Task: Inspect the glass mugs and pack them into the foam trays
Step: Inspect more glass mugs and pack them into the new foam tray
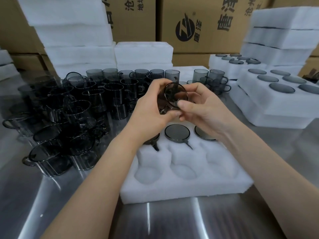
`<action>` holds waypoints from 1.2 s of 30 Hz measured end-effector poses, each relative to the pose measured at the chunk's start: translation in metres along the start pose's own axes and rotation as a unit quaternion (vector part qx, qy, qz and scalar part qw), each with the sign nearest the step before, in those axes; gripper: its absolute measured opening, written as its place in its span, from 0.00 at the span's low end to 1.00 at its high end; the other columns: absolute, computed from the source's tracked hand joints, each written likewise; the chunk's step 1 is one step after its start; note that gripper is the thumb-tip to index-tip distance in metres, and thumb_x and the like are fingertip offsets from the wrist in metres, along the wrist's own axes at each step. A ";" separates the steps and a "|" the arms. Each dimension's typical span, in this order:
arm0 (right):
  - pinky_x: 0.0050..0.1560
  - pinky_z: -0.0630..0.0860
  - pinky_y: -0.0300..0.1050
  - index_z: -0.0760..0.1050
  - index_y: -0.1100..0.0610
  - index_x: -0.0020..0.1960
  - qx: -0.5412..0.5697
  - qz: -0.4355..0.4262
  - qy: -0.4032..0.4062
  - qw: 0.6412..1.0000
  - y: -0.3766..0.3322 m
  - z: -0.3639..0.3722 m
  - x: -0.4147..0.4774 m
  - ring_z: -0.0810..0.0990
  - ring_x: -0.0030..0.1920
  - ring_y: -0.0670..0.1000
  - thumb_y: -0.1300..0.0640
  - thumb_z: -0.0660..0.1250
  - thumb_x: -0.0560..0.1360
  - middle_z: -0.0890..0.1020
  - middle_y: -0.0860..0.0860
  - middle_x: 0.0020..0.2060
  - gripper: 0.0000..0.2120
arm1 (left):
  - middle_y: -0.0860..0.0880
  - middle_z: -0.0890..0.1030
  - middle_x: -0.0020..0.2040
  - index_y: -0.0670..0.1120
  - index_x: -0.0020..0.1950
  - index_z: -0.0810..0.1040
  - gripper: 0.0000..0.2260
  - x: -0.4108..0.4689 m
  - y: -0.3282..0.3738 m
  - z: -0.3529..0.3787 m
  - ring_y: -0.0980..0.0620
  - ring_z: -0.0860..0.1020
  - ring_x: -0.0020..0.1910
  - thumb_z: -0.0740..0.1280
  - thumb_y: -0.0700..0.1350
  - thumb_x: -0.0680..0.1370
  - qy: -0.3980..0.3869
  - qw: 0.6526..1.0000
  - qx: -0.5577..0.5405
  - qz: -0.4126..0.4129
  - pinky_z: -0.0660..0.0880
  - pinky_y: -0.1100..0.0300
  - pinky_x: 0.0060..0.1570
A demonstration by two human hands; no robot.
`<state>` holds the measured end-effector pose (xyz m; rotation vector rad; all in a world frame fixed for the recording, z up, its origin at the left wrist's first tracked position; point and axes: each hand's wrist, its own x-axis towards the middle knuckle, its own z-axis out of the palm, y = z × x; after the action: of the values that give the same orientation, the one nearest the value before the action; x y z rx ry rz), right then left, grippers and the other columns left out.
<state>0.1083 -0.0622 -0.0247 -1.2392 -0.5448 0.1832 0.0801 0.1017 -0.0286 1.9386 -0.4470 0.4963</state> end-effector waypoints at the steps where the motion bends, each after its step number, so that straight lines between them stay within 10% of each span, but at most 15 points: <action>1: 0.32 0.77 0.42 0.71 0.58 0.51 -0.044 -0.011 0.017 0.999 0.001 0.000 0.000 0.80 0.34 0.53 0.65 0.74 0.66 0.80 0.55 0.46 0.18 | 0.55 0.80 0.57 0.48 0.66 0.70 0.28 0.000 -0.001 0.000 0.57 0.78 0.58 0.77 0.39 0.70 -0.003 1.000 0.010 0.000 0.74 0.56 0.62; 7: 0.22 0.71 0.41 0.65 0.53 0.44 -0.247 -0.045 0.116 0.961 0.006 0.005 0.000 0.77 0.27 0.50 0.48 0.78 0.64 0.76 0.50 0.38 0.23 | 0.57 0.79 0.54 0.48 0.65 0.72 0.27 -0.001 0.002 0.002 0.60 0.77 0.52 0.78 0.41 0.69 -0.053 0.994 0.083 0.057 0.72 0.69 0.53; 14: 0.19 0.68 0.42 0.68 0.55 0.41 -0.223 -0.062 0.150 0.961 0.002 0.005 0.000 0.73 0.20 0.53 0.49 0.64 0.80 0.76 0.48 0.26 0.14 | 0.56 0.79 0.55 0.49 0.64 0.69 0.28 -0.001 0.002 0.001 0.58 0.77 0.55 0.78 0.44 0.69 -0.074 0.992 0.072 0.070 0.73 0.62 0.58; 19: 0.36 0.78 0.45 0.79 0.57 0.52 -0.081 -0.042 0.087 0.992 -0.003 0.005 0.001 0.77 0.42 0.59 0.57 0.54 0.84 0.81 0.57 0.45 0.15 | 0.57 0.79 0.57 0.51 0.62 0.68 0.27 0.000 0.001 -0.002 0.56 0.78 0.59 0.76 0.51 0.68 -0.022 0.997 -0.048 0.055 0.74 0.54 0.61; 25: 0.68 0.70 0.62 0.66 0.62 0.73 -0.033 0.043 -0.082 0.995 -0.001 0.000 0.001 0.73 0.67 0.66 0.50 0.52 0.83 0.75 0.64 0.67 0.24 | 0.54 0.77 0.56 0.53 0.58 0.65 0.24 0.001 0.001 -0.008 0.54 0.78 0.55 0.73 0.48 0.68 -0.029 0.985 -0.167 0.015 0.75 0.57 0.53; 29: 0.42 0.81 0.49 0.71 0.59 0.66 -0.031 -0.012 -0.040 0.999 -0.005 0.000 -0.002 0.82 0.45 0.58 0.54 0.60 0.78 0.82 0.57 0.52 0.18 | 0.49 0.77 0.61 0.51 0.58 0.69 0.26 0.002 0.001 -0.008 0.50 0.77 0.62 0.75 0.46 0.63 -0.008 0.988 -0.151 -0.003 0.73 0.44 0.63; 36: 0.22 0.68 0.39 0.69 0.55 0.48 -0.142 -0.058 0.067 0.986 -0.003 0.004 -0.006 0.73 0.27 0.50 0.54 0.74 0.66 0.78 0.52 0.41 0.16 | 0.52 0.82 0.54 0.50 0.60 0.76 0.27 0.002 0.001 -0.001 0.52 0.81 0.56 0.80 0.42 0.62 -0.051 0.997 -0.054 -0.019 0.76 0.48 0.61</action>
<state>0.1008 -0.0624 -0.0230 -1.4801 -0.5368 -0.0806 0.0811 0.1024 -0.0264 1.8697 -0.4916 0.3427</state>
